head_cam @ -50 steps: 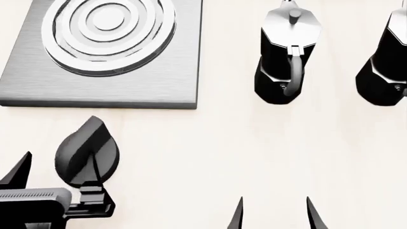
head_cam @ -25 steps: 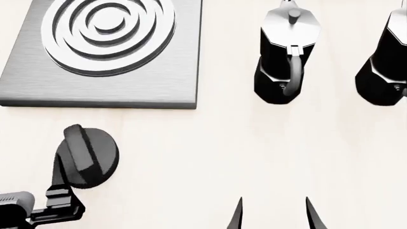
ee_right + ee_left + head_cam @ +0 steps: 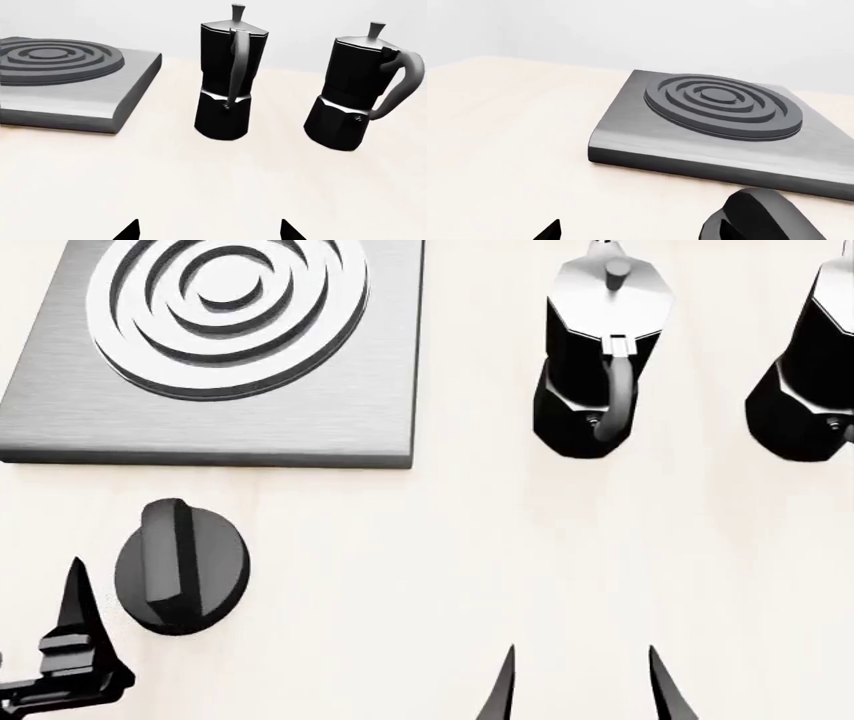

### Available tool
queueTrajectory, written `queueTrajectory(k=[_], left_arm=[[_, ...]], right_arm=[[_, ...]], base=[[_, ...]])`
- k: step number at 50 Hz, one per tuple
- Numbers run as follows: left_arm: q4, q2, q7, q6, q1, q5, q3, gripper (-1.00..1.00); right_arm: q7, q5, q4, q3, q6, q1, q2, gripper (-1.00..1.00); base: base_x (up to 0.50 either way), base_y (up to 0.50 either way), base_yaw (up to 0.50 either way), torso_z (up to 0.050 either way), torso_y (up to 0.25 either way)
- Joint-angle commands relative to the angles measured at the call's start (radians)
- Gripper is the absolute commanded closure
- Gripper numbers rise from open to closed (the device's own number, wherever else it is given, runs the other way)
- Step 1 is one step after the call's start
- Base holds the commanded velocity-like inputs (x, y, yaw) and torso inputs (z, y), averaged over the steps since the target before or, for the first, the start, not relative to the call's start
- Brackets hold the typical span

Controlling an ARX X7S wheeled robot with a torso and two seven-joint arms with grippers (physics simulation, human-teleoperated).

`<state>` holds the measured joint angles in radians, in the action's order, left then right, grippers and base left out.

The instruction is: Turn off the stove.

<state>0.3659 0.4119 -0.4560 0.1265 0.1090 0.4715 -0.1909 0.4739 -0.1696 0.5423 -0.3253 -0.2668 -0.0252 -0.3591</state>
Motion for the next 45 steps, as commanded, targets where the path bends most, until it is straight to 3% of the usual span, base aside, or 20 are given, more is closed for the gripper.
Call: queueTrajectory(k=[1,45], left_arm=[[0.080,0.053,0.051,0.012,-0.036,0.058,0.005,-1.00],[0.193,0.067,0.047,0.030,-0.019,0.119,-0.002,-1.00]], right_arm=[[-0.006,-0.033,0.014,0.025,-0.031,0.043,-0.007,-1.00],[-0.033,-0.070,-0.019,0.037,-0.099,0.225,-0.014,-1.00]], base=[[0.00,0.00,0.00,0.000,0.000],[0.00,0.00,0.00,0.000,0.000]])
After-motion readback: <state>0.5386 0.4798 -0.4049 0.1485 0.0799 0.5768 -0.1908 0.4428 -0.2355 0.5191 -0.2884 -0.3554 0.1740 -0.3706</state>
